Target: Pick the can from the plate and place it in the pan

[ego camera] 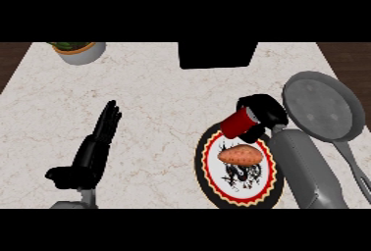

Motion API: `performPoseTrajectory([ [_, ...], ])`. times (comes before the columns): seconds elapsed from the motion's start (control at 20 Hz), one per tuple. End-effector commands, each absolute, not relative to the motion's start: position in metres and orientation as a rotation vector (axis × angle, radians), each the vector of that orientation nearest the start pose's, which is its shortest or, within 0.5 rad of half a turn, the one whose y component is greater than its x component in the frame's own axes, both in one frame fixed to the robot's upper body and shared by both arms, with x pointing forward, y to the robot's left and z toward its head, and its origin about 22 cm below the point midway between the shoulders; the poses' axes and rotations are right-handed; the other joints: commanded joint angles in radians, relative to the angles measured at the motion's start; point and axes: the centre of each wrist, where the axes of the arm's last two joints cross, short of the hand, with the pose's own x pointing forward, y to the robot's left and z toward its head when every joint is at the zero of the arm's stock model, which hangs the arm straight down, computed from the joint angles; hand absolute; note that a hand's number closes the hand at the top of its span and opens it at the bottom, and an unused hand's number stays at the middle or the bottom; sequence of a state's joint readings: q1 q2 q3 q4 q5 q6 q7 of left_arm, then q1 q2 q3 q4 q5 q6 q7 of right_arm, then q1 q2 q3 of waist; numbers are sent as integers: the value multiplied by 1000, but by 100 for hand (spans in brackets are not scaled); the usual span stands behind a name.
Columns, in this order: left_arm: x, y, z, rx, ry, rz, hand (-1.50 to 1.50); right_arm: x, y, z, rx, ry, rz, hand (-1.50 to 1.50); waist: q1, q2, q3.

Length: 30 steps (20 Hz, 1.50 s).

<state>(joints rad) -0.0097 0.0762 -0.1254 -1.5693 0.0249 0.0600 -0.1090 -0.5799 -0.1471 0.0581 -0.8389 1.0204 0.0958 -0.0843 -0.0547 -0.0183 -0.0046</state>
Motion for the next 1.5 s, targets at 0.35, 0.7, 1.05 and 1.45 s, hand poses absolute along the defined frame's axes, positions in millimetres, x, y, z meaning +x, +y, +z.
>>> performPoseTrajectory([
  [0.35, 240, 218, 6, -21, -1672, -95, 0, 365, -152, 76, -1228, -1311, 531, 150, 18, -1, 3],
  [0.7, 245, 213, -6, -33, -1681, -117, 0, 336, -171, 103, -1289, -1300, 223, 150, 39, 14, 4],
  [1.05, 251, 199, 10, -54, -1688, -125, 0, 333, -236, 85, -1321, -1266, 48, 150, 51, 18, 5],
  [1.45, 253, 204, 13, -54, -1697, -136, 0, 339, -326, 40, -1605, -1188, 92, 150, 64, 24, 6],
])
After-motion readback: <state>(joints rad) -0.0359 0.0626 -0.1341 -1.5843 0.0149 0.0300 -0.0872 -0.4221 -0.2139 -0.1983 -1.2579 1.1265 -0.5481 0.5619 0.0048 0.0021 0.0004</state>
